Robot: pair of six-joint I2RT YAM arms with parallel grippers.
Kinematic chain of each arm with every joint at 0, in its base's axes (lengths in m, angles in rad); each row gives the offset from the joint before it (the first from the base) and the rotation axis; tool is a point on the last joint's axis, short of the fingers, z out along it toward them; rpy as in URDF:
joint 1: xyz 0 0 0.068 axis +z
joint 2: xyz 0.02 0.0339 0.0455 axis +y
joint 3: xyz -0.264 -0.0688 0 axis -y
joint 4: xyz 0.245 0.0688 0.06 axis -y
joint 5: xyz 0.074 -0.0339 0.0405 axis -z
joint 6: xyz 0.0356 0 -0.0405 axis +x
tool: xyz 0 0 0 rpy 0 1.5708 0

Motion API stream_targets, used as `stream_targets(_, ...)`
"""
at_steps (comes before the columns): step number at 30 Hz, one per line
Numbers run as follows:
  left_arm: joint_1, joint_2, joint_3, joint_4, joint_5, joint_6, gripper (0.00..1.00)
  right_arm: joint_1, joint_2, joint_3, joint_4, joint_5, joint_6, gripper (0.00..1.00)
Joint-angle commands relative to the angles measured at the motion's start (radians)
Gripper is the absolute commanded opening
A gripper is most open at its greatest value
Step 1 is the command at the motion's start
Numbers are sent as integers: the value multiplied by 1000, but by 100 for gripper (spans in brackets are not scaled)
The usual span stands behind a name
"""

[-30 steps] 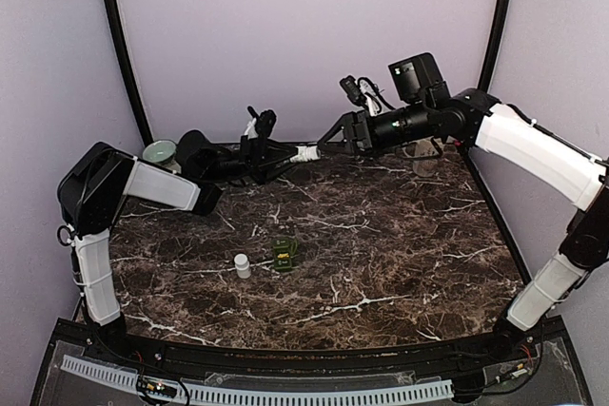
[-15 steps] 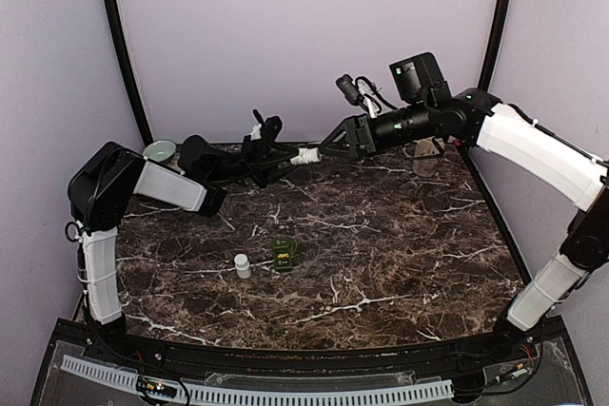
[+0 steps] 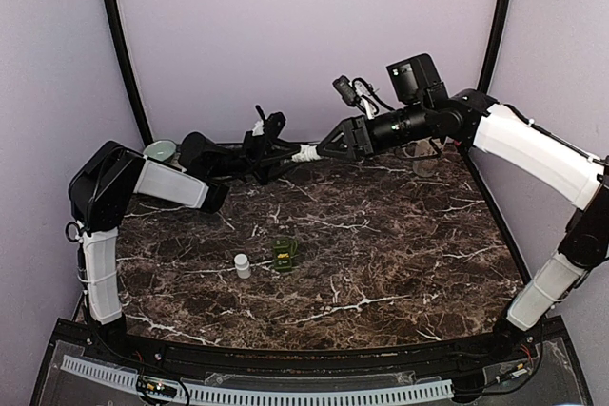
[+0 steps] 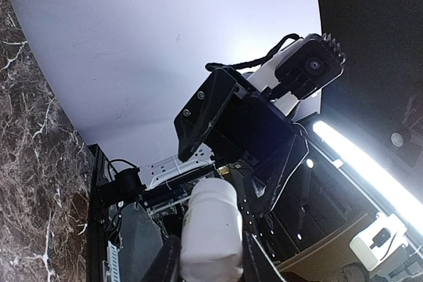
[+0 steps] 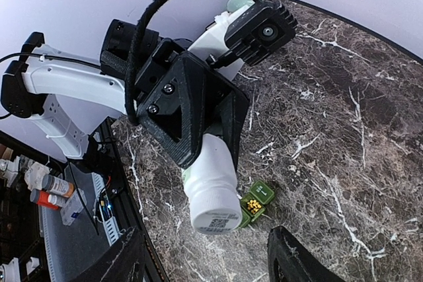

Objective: Sort the pills into containers
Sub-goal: Screw the lid of the pill bottle onto the pill bottle.

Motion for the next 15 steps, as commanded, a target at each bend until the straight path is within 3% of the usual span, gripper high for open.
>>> stream_targets(1, -11, -8, 31, 71, 25, -5, 0, 12, 29, 20, 34, -15, -10, 63)
stream_targets(15, -20, -7, 46, 65, 33, -5, 0, 21, 54, 45, 30, -20, -6, 58)
